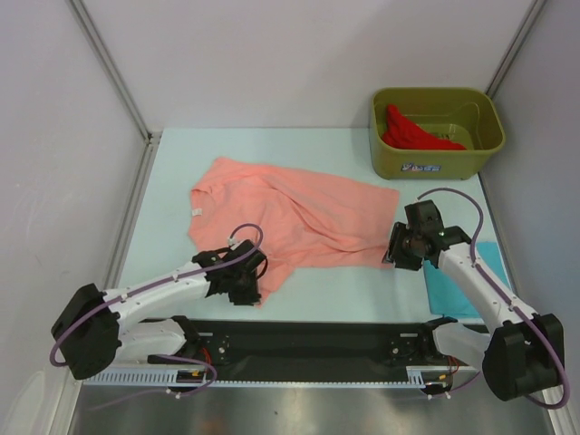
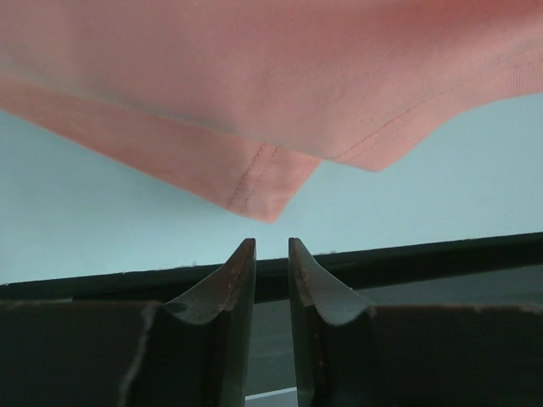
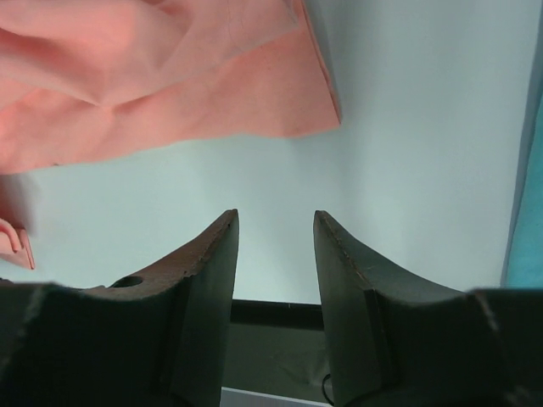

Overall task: Fold and stack the t-shirts
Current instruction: Flatten the tshirt out

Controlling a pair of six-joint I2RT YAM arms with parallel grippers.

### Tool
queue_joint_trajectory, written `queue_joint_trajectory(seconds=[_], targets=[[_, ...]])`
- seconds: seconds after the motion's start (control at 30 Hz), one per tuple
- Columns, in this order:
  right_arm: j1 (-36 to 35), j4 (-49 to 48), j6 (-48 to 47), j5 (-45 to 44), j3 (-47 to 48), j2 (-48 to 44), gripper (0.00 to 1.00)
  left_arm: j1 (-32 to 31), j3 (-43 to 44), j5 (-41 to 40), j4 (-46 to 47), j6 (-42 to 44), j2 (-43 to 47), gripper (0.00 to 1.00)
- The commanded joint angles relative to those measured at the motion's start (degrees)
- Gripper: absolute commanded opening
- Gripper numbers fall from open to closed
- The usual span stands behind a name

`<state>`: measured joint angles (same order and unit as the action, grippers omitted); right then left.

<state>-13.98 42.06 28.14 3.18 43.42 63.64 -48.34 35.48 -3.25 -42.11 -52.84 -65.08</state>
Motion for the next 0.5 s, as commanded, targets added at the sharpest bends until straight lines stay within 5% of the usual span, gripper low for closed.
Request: queue_joint_trajectory(seconds=[0.0, 0.47], targets=[[-0.9, 0.0, 2.3, 0.3, -0.3, -2.7, 0.46, -0.4, -0.6, 0.2, 3.0, -5.3, -1.7, 0.27], [-1.3, 0.5, 2.5, -0.2, -0.3, -3.6, 0.45, -0.4, -1.5, -0.8, 5.0, -8.5, -8.1, 0.36]])
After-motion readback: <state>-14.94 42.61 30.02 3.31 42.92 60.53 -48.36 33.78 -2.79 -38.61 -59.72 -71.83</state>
